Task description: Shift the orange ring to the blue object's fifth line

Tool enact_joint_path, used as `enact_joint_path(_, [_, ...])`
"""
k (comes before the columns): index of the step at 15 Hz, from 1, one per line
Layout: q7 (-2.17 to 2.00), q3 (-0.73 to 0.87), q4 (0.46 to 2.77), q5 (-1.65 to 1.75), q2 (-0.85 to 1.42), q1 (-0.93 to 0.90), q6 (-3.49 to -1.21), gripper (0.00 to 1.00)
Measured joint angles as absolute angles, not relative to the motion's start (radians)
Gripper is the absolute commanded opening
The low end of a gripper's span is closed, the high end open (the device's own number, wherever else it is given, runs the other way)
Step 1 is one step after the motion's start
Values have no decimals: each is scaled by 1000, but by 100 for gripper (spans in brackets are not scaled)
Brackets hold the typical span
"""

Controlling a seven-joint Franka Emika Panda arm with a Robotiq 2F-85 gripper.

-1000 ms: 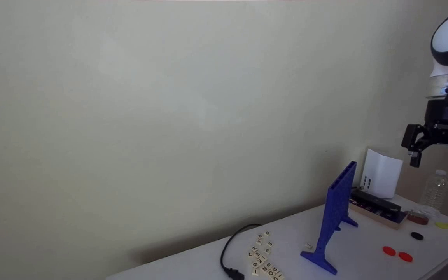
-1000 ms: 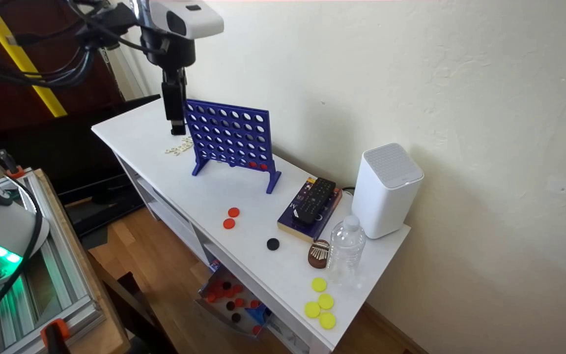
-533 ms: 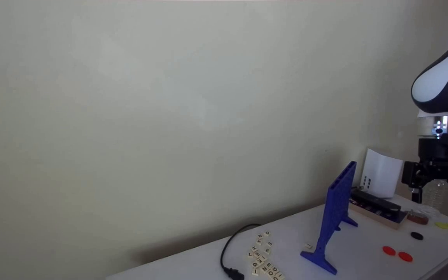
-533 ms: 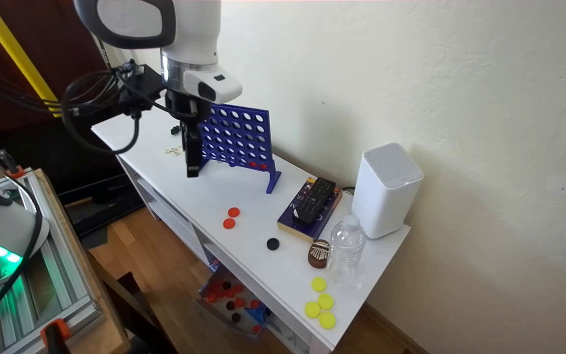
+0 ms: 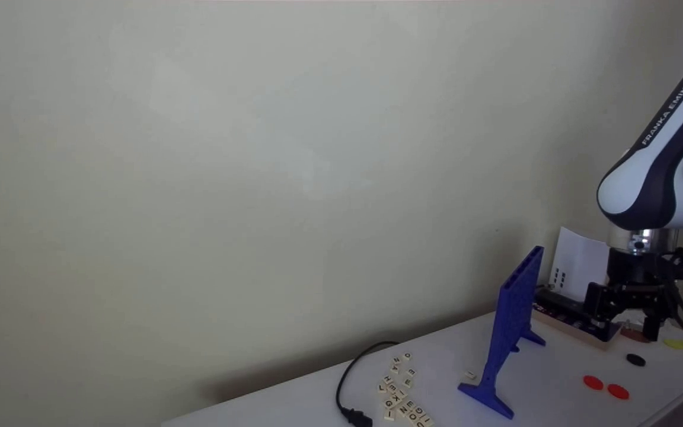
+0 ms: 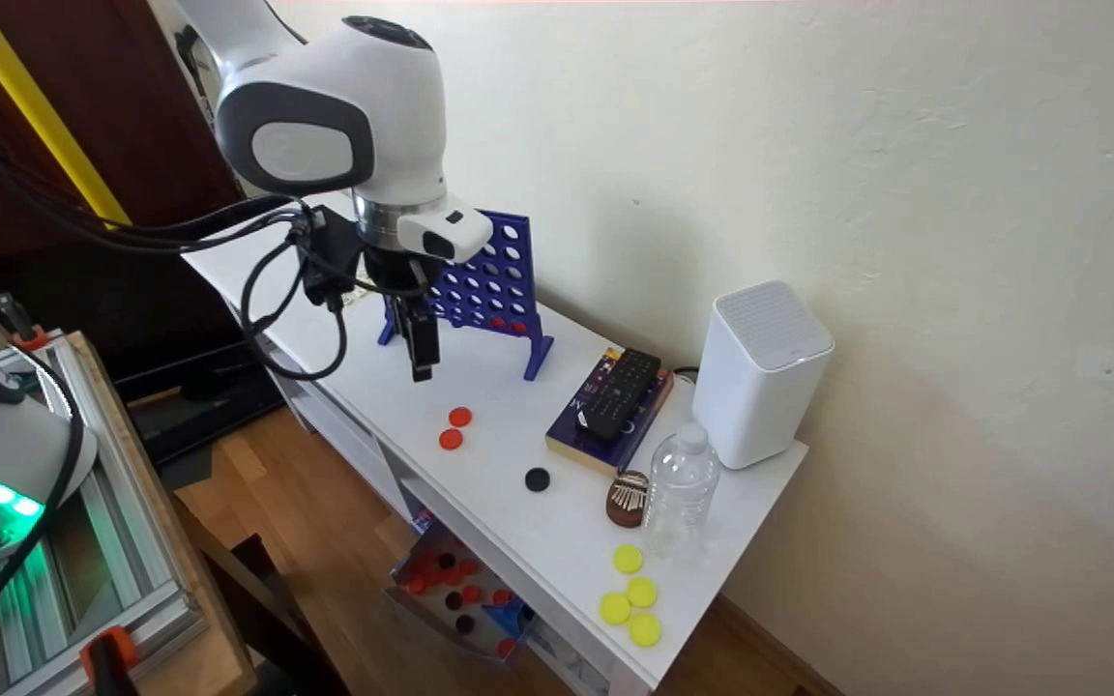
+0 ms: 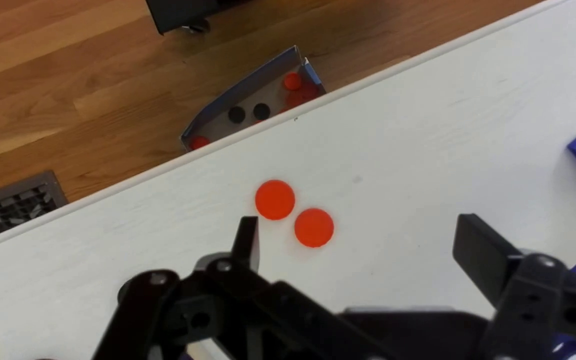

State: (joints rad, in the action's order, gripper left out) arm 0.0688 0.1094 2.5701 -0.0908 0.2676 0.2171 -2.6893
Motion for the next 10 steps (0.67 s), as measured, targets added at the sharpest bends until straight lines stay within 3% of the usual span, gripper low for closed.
enact_joint_path(10, [126,92,2466,-97,397,220,-2557,100])
